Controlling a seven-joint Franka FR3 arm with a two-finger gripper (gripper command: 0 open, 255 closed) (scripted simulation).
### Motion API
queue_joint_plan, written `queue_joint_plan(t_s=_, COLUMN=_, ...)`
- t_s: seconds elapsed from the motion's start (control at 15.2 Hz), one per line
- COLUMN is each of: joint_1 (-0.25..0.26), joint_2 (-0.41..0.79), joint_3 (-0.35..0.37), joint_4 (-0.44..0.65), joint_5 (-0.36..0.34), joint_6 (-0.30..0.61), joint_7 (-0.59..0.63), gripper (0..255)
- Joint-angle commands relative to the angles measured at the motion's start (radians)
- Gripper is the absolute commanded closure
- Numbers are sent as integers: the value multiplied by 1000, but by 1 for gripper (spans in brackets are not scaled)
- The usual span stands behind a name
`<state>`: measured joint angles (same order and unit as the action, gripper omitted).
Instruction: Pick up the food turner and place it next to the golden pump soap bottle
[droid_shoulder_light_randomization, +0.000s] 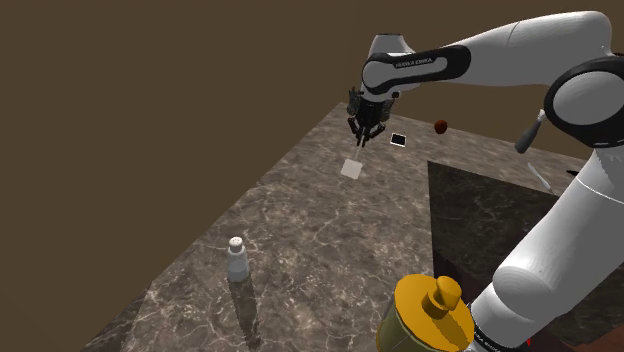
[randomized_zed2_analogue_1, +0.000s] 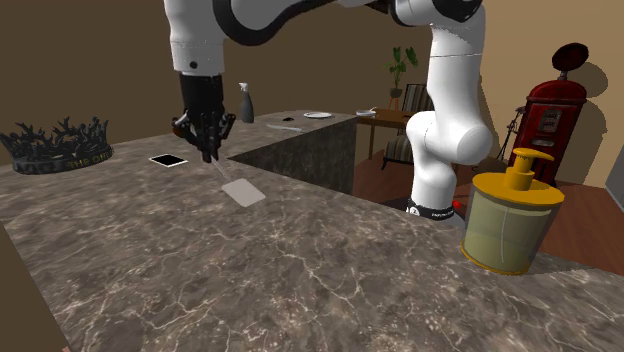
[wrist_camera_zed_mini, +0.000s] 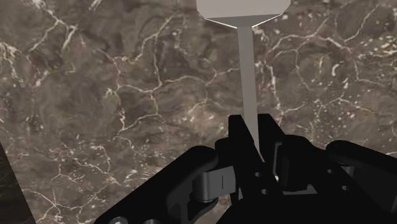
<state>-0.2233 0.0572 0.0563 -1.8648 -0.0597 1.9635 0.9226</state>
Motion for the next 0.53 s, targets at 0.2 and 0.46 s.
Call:
queue_joint_plan(t_s=0.2, joint_1=0, joint_2=-8, joint_3=0, joint_4=59, joint_5=2, joint_6=-67, joint_7=-4, gripper=255)
queue_joint_plan(t_s=0.46, joint_1=0, joint_2=-11, joint_3=1, joint_4=109, joint_5=3, joint_6=-120, joint_7=-7, gripper=255)
